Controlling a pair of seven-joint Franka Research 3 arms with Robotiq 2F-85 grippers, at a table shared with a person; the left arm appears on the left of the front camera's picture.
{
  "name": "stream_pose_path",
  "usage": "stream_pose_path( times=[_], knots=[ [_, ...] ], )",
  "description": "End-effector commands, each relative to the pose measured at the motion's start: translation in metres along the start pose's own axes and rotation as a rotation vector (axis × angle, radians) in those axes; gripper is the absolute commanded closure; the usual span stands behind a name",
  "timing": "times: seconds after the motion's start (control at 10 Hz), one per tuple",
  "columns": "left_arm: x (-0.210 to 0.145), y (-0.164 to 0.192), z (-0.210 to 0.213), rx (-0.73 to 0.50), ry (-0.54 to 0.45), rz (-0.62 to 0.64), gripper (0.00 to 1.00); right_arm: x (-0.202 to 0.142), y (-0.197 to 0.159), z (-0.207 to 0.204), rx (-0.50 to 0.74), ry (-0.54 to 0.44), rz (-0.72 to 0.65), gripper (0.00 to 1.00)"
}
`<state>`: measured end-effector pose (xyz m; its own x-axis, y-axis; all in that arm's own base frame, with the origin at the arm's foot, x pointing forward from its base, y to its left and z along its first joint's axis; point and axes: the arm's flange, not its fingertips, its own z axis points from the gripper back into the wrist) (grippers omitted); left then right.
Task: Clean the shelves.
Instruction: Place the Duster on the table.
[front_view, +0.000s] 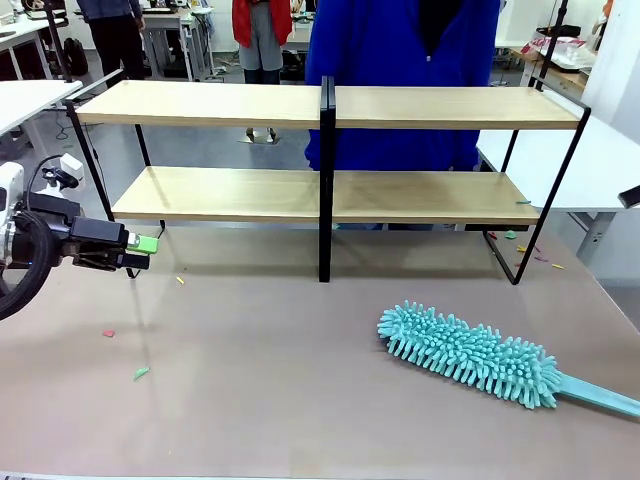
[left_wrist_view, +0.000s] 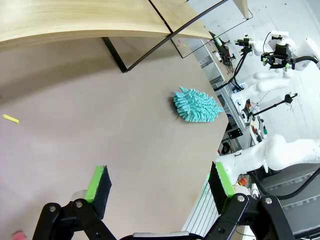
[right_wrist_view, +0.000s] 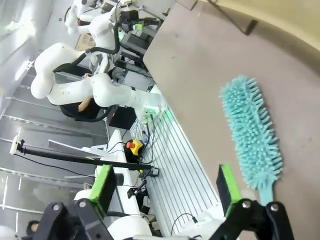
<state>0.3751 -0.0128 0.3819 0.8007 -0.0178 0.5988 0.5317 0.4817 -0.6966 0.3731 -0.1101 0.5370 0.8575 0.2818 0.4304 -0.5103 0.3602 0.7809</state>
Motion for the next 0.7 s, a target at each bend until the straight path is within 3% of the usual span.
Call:
stream_pose_path(
  times=[0.0, 0.6],
  knots=[
    [0.0, 0.0008, -0.0011, -0.012, -0.01, -0.014, 0.0, 0.0004, -0.0028, 0.001, -0.031, 0.011, 0.021, 0.0],
    [0.0, 0.0008, -0.0011, -0.012, -0.01, -0.014, 0.0, 0.0004, -0.0028, 0.001, -0.031, 0.011, 0.021, 0.0]
  ],
)
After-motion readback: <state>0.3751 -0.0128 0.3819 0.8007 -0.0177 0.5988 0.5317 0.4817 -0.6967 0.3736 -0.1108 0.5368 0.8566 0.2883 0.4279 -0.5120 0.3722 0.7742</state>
